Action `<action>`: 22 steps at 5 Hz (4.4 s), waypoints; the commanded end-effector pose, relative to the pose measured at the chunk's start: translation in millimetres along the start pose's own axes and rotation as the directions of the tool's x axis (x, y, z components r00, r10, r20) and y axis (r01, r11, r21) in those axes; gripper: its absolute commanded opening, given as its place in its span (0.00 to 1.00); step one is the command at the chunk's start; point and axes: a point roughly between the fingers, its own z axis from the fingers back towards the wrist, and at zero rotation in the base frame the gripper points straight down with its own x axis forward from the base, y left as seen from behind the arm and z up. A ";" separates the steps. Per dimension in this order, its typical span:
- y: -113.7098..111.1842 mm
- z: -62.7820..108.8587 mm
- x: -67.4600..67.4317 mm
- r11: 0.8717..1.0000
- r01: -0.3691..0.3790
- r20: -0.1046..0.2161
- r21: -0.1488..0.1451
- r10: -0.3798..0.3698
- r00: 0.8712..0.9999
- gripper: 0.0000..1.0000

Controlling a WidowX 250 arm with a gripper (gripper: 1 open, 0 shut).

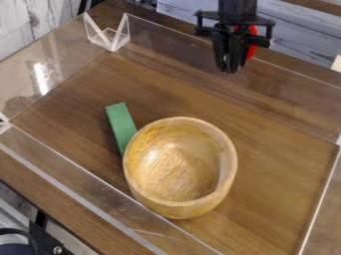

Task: Move the red object to the right side of the table

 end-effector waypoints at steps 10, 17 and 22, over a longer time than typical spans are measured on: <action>-57.0 -42.3 -24.9 0.994 -0.018 0.148 0.106 0.002 0.989 1.00; -13.7 -14.0 -17.0 0.979 -0.162 0.173 0.127 0.139 0.975 1.00; -19.6 -31.9 -5.2 0.952 -0.276 0.168 0.130 0.254 0.953 1.00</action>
